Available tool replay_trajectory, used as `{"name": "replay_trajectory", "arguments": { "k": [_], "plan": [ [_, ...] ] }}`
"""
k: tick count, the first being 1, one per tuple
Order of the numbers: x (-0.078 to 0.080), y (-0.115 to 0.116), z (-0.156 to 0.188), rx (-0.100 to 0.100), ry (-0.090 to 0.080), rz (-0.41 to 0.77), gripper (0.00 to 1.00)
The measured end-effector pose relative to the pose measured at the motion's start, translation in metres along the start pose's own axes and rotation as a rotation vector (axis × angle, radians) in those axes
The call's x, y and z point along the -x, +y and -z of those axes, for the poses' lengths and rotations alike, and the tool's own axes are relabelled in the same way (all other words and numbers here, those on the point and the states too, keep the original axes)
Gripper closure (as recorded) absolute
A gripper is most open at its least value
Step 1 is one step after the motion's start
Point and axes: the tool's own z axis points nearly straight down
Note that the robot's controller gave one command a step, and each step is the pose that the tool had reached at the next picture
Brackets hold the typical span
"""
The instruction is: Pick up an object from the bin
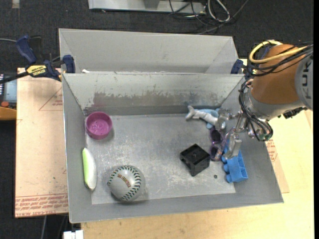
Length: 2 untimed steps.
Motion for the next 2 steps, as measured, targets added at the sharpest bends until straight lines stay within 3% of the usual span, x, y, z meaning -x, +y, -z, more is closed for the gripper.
{"name": "replay_trajectory", "arguments": {
  "k": [1,2],
  "plan": [
    [0.002,0.001,0.005,-0.001,-0.007,0.004,0.0],
    [0.009,0.0,-0.068,0.028,-0.011,0.542,0.0]
  ]
}}
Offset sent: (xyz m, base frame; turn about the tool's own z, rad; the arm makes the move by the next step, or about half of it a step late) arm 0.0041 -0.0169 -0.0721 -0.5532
